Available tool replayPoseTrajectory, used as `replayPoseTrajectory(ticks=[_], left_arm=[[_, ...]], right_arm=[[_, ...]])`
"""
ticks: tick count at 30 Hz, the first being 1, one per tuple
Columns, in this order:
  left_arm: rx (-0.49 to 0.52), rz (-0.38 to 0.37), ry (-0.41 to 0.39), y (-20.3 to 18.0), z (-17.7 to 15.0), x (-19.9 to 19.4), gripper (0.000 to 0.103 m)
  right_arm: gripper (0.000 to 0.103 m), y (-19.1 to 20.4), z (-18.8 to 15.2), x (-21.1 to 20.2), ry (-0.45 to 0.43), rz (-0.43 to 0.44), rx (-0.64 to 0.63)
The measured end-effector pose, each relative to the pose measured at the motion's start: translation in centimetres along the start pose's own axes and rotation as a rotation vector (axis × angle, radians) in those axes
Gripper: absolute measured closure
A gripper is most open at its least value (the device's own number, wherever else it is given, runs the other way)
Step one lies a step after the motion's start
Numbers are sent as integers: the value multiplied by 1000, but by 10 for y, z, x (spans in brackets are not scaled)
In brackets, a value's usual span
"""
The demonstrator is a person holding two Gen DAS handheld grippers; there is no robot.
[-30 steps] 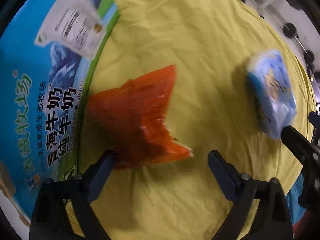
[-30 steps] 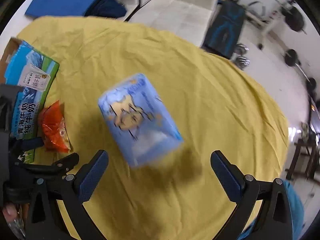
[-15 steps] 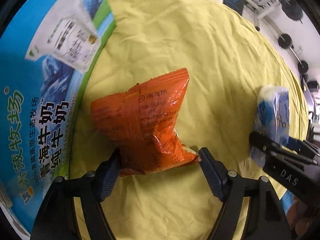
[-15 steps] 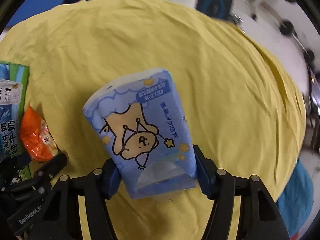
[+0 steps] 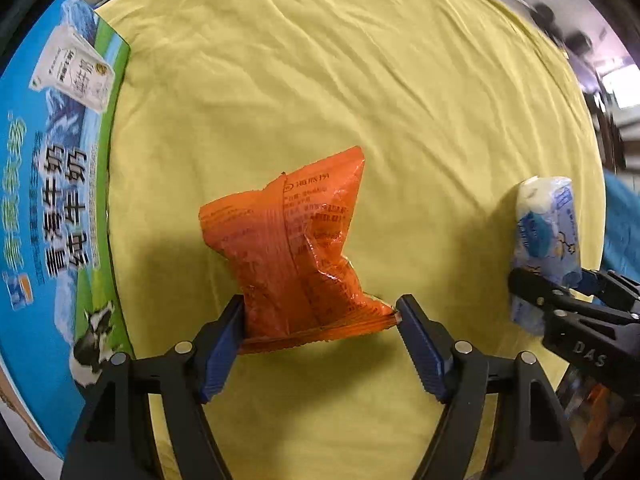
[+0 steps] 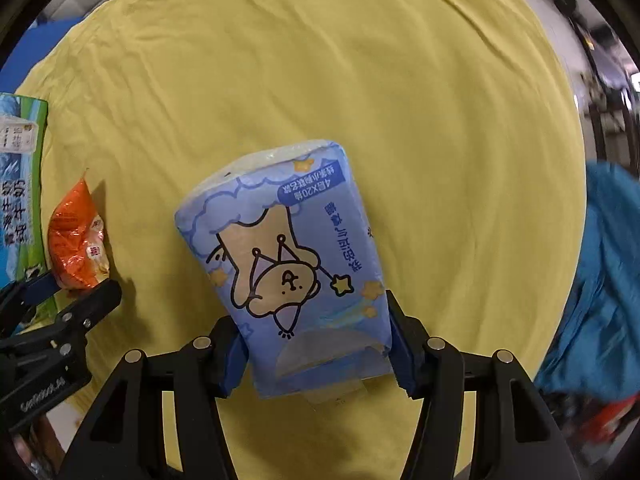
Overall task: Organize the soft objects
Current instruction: 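Grasp the orange snack bag with left while right grasps the blue tissue pack, then carry the orange bag with left while right carries the tissue pack into the box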
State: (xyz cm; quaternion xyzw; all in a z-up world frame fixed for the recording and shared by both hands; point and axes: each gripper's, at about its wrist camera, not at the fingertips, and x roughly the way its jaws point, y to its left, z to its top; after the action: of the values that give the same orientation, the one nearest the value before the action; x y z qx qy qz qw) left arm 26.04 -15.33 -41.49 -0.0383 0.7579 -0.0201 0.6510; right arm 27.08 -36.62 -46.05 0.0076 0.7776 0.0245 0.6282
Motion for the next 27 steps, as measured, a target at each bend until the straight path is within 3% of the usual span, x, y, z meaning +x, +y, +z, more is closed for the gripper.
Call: replayPoseTrajectory(ticks=[4,9,12,14,16,22,23,27], left_arm=[[59,24,6,-2,-10,0,30],[129,69,-66,-6,-25,-16,30],[146,72,-86,-15,-43,-24,30],[150,69,-98,-30,-77,-33,30],[156,67,-113,-33,-85,-41,30],[174,52,-181,-39,-98,-85,30],[174,48,-194,-35,-100,-86,30],[175,21,-262,-23,-110,-118,30]], right_arm=[[46,1,-24,-5,-23,17,38],[46,9,-51,-5,-29,36,65],[47,6,-64,-2,-14,68,87],[48,9,-72,-3,-13,80,96],[48,17,-73,-8,-18,90,103],[49,21,-99,-51,-101,94,107],[49,6,-107,-59,-115,96,107],[49,9,-112,-91,-179,102,102]])
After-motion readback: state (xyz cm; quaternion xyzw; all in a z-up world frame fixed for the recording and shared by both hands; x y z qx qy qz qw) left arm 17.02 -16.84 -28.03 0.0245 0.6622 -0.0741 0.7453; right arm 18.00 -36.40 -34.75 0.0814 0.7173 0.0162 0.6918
